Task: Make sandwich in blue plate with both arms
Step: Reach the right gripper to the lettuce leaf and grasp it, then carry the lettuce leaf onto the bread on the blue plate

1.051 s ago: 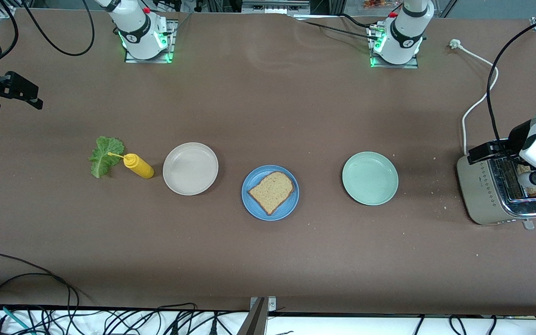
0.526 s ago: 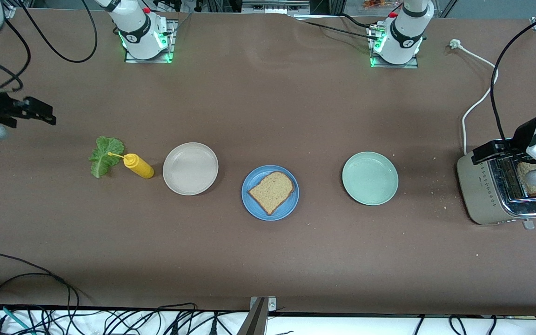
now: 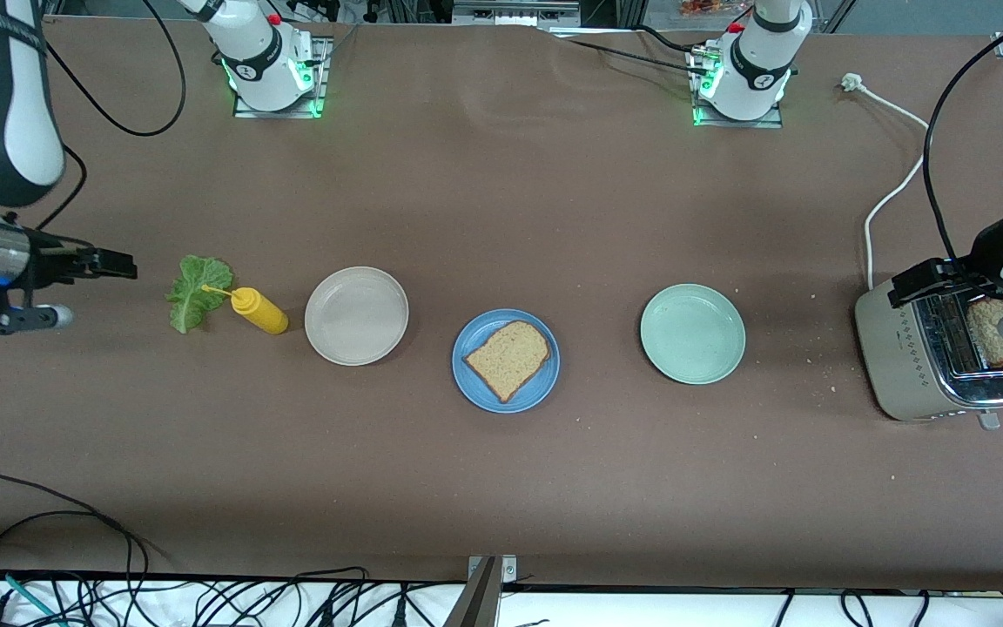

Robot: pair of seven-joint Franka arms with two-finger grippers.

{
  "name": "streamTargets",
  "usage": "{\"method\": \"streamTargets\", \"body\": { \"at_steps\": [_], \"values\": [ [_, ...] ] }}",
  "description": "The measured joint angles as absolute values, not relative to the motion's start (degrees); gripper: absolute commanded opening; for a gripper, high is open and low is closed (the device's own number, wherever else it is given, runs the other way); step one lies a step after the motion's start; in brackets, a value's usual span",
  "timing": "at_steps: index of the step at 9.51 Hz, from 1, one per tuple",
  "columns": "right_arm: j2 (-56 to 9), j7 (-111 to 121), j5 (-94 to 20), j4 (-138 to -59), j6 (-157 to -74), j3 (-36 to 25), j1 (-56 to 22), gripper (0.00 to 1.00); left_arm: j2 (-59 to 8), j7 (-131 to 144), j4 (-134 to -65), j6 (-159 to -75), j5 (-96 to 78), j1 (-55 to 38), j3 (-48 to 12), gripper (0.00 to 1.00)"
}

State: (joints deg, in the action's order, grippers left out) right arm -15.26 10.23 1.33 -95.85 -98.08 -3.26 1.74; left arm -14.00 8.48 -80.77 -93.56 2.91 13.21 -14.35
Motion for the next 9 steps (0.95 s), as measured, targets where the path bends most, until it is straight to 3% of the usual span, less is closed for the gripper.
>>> {"method": "streamTargets", "body": {
  "at_steps": [5,6,7,9],
  "values": [
    [-18.1,11.6,1.9,-115.8,-123.9,-6.1,2.3,0.98,-14.0,8.5,-80.8,-93.5,2.4,13.6,-14.3,1.0],
    [-19.7,11.6,1.9,-119.7,-130.7,-6.9,2.3,0.78,-14.0,8.5,-80.8,-93.5,2.4,13.6,-14.3,1.0],
    [-21.3,11.6,1.9,-120.9,-133.9,-7.2,2.3,0.66,-14.0,8.5,-80.8,-93.5,2.4,13.6,-14.3,1.0],
    [-24.3,11.6,1.9,-121.0,-135.9,-7.2,2.3,0.51,-14.0,8.5,-80.8,-93.5,2.4,13.6,-14.3,1.0]
  ]
}}
